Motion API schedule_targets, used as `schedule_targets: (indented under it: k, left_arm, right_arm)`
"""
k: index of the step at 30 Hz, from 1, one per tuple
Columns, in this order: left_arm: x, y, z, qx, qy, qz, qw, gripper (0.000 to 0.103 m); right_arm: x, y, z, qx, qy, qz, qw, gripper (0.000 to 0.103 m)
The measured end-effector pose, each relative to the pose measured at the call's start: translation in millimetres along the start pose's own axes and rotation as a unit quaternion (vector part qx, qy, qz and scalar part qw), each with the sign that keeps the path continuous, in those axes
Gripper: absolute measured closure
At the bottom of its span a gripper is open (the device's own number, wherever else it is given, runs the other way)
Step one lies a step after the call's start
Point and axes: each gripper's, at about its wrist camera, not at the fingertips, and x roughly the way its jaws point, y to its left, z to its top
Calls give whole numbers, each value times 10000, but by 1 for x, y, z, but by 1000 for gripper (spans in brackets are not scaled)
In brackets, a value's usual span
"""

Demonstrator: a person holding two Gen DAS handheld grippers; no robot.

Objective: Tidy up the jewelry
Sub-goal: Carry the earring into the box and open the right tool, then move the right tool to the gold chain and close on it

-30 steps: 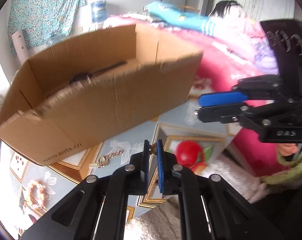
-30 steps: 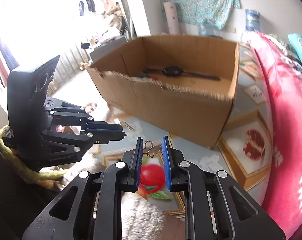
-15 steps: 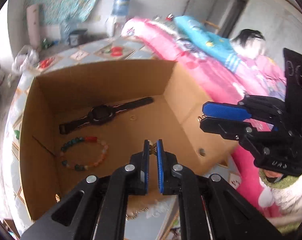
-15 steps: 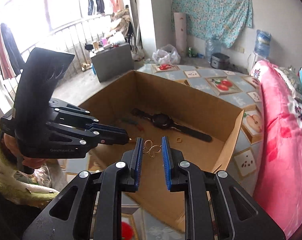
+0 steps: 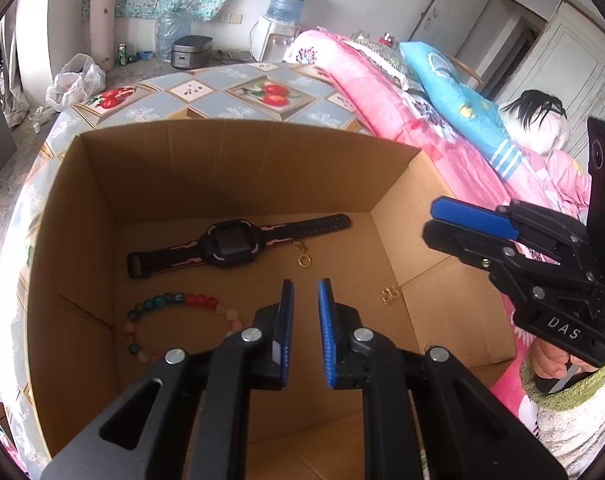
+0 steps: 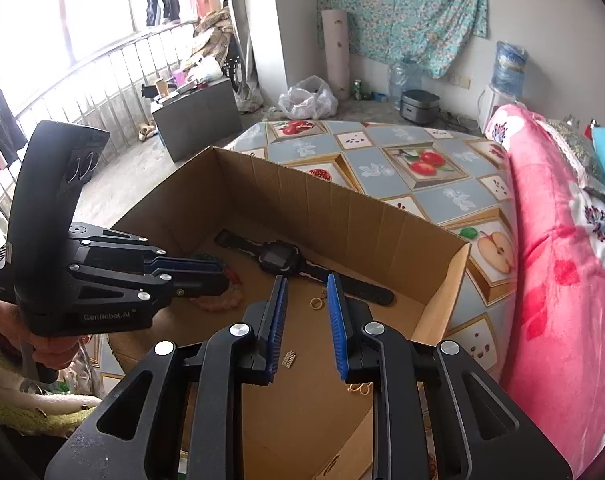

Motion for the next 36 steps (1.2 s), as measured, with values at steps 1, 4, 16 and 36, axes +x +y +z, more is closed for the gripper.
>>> schedule_targets:
  k: [1,4,16,36]
  left_arm:
    - [-4,2,0,-19,-53,-9,10000,91]
    - [-19,8,-3,-112,-243,-34,9996,91]
    - [-109,32,-78,-38,-1461,-92,9892,83]
    - [-28,15,-172,348,-343,502,9975,78]
  right_arm:
    - [-5,-1,-2,36,-50,0,10000,82]
    - [-19,-7,-7,246,-208,-7,9995,82]
    - [-93,26,-64,467,-960,660,9921,74]
    - [49,115,-126,23,200,507,9985,80]
